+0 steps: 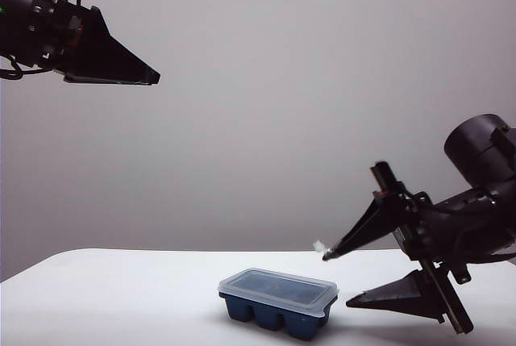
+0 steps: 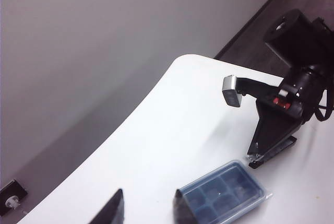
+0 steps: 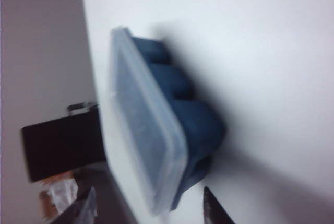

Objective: Pick up the ice cube tray, remove its lid, and then place both the tray and the lid back on the table.

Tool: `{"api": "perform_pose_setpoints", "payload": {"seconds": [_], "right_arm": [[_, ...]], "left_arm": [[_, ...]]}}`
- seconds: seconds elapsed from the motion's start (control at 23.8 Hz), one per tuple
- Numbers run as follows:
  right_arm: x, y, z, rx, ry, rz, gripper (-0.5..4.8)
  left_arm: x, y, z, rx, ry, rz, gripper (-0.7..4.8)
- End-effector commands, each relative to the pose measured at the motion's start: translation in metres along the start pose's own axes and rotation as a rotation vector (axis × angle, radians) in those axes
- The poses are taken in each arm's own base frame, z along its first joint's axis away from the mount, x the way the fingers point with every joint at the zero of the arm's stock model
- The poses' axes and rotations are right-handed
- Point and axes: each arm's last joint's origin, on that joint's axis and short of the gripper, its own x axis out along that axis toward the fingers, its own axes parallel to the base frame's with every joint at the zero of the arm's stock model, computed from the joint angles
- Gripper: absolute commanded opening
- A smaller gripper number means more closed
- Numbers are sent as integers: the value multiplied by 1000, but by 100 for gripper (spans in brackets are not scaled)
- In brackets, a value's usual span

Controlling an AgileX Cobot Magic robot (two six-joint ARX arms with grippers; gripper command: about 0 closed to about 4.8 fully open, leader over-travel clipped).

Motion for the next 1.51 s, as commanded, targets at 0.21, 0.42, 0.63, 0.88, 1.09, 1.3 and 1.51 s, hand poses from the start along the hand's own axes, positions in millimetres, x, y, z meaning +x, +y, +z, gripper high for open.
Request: {"api": "perform_pose_setpoints", "payload": {"seconds": [0.21,0.42,0.63,0.88,1.09,1.3,1.51], "right_arm": [[7,5,-2,-10,-16,-34,252],[9,7,0,-9,-23,-43,251],[11,11,7,-18,-38,-49,156],[30,14,11,-7,18,-63,157],[40,13,4,1,61,-84,157],[39,14,4,15,85,-61,157],[39,14,3,45,91,-63,155]], "left_arm": [[-1,1,2,7,-11,2,121],[-1,1,2,7,-11,2,121],[-1,1,2,7,-11,1,121],[-1,0,1,-3,-2,-3,121],[-1,-1,-2,-28,23,-13,121],[-1,-2,-3,-37,31,-17,121],[-1,-2,-3,-37,32,-17,121]]}}
